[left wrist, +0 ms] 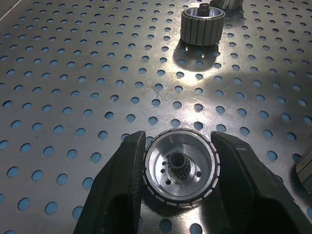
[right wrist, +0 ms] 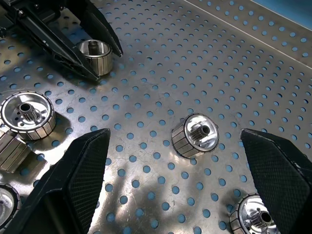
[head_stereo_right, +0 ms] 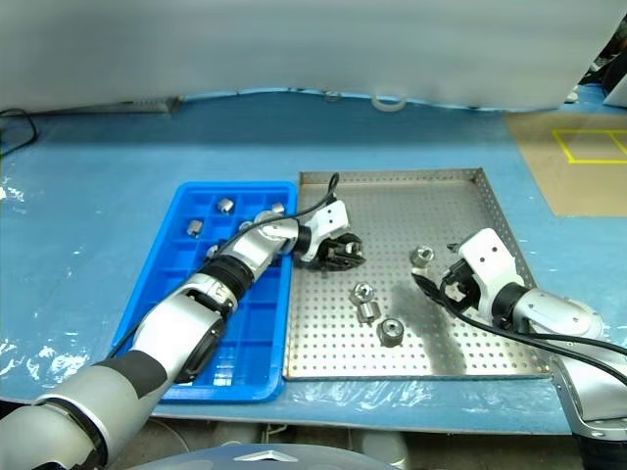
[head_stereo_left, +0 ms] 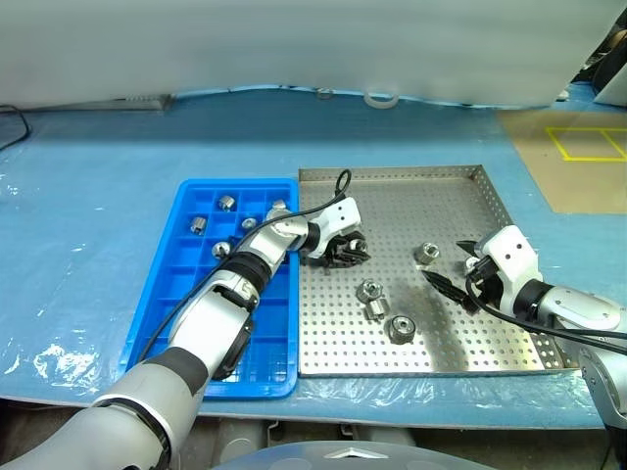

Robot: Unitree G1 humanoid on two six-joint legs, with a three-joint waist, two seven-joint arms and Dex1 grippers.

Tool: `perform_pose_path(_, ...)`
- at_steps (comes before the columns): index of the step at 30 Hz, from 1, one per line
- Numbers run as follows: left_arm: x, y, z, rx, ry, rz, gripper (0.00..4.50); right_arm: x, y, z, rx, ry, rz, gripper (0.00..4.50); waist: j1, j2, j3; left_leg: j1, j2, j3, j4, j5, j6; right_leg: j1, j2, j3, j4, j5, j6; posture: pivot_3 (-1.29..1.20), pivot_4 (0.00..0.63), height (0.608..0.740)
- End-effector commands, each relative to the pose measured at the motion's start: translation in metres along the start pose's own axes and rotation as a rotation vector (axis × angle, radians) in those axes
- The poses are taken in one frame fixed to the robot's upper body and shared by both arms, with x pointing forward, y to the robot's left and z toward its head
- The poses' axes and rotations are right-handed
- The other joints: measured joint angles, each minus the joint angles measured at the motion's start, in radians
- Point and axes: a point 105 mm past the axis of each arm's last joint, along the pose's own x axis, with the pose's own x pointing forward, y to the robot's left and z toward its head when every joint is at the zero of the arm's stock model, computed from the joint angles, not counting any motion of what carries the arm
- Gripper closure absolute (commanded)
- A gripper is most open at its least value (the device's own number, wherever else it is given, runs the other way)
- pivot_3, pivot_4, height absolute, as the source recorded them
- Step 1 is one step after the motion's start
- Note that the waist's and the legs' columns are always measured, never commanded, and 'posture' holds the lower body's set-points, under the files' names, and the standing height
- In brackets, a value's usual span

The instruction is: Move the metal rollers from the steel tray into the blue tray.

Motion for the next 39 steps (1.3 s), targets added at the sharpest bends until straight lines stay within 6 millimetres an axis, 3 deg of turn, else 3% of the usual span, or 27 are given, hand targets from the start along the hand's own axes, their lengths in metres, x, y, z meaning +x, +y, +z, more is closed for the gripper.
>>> perform_pose_path(1, -0.001, -0.006, -0.011, -0.047, 0.008, -0.018, 2.73, 0.001, -0.002, 0.009, -0.023, -0.036, -0.009, 0.00, -0.001, 0.000, 0.000, 0.000, 0.000, 0.000, 0.000, 0.000, 0.000, 0.000, 0.000, 0.000, 0.000, 0.000, 0.000, -0.46, 0.150, 0.740)
perform_pose_path(4, -0.006, -0.002, -0.009, -0.047, -0.008, 0.001, 2.73, 0.003, -0.001, 0.012, -0.025, -0.052, 0.000, 0.00, -0.003, 0.000, 0.000, 0.000, 0.000, 0.000, 0.000, 0.000, 0.000, 0.000, 0.000, 0.000, 0.000, 0.000, 0.000, -0.46, 0.150, 0.740)
perform_pose_path(6, -0.019, 0.007, 0.018, 0.016, -0.138, 0.041, 2.73, 0.004, 0.002, 0.019, -0.024, -0.076, 0.018, 0.00, -0.007, 0.000, 0.000, 0.000, 0.000, 0.000, 0.000, 0.000, 0.000, 0.000, 0.000, 0.000, 0.000, 0.000, 0.000, -0.47, 0.150, 0.740)
perform_pose_path(8, -0.039, 0.006, 0.045, 0.074, -0.250, 0.023, 2.73, 0.004, 0.007, 0.026, -0.031, -0.096, 0.050, 0.00, -0.012, -0.001, 0.001, -0.002, 0.000, 0.000, 0.000, 0.000, 0.000, -0.002, 0.000, 0.000, 0.000, 0.000, 0.000, -0.47, 0.150, 0.740)
perform_pose_path(10, -0.065, 0.005, 0.064, 0.103, -0.305, 0.040, 2.73, 0.000, 0.026, 0.039, 0.001, -0.154, 0.180, 0.00, -0.017, -0.001, 0.001, -0.006, 0.001, 0.000, 0.000, 0.000, 0.000, -0.007, 0.000, 0.000, 0.001, 0.000, 0.000, -0.46, 0.150, 0.740)
perform_pose_path(13, -0.099, -0.002, 0.082, 0.121, -0.357, 0.069, 2.73, -0.001, 0.044, 0.049, 0.016, -0.181, 0.314, 0.00, -0.020, -0.001, 0.001, -0.011, 0.001, 0.000, 0.000, 0.001, 0.001, -0.013, 0.000, -0.001, 0.005, 0.000, 0.000, -0.42, 0.150, 0.740)
perform_pose_path(17, -0.149, -0.013, 0.095, 0.114, -0.388, 0.122, 2.73, 0.010, 0.046, 0.078, -0.042, -0.228, 0.400, 0.00, -0.023, -0.001, 0.002, -0.010, 0.001, 0.000, 0.000, 0.001, 0.000, -0.013, 0.000, -0.001, 0.006, 0.000, 0.000, -0.33, 0.150, 0.740)
perform_pose_path(20, -0.174, -0.018, 0.090, 0.107, -0.344, 0.185, 2.73, 0.023, 0.045, 0.106, -0.061, -0.294, 0.452, 0.00, -0.013, 0.000, 0.003, -0.008, 0.001, 0.000, -0.001, 0.003, -0.004, -0.013, 0.000, -0.001, 0.008, 0.000, 0.000, -0.25, 0.150, 0.740)
perform_pose_path(25, -0.205, -0.024, 0.055, 0.065, -0.203, 0.351, 2.73, 0.048, 0.063, 0.138, -0.095, -0.370, 0.593, 0.00, 0.036, 0.001, 0.005, -0.008, 0.001, 0.000, -0.002, 0.005, -0.007, -0.013, 0.001, -0.001, 0.009, 0.000, 0.000, -0.04, 0.150, 0.740)
perform_pose_path(31, -0.227, -0.038, 0.022, -0.019, -0.104, 0.564, 2.73, 0.070, 0.078, 0.146, -0.134, -0.375, 0.712, 0.00, 0.115, -0.001, 0.006, -0.016, 0.001, 0.000, -0.002, 0.006, -0.006, -0.020, -0.001, -0.004, 0.011, 0.000, 0.000, 0.15, 0.150, 0.740)
perform_pose_path(39, -0.241, -0.043, -0.013, -0.188, -0.049, 0.752, 2.73, 0.090, 0.079, 0.144, -0.194, -0.367, 0.756, 0.00, 0.180, -0.002, 0.006, -0.015, 0.000, -0.001, -0.001, 0.008, -0.009, -0.020, -0.003, -0.007, 0.015, 0.000, 0.000, 0.24, 0.150, 0.740)
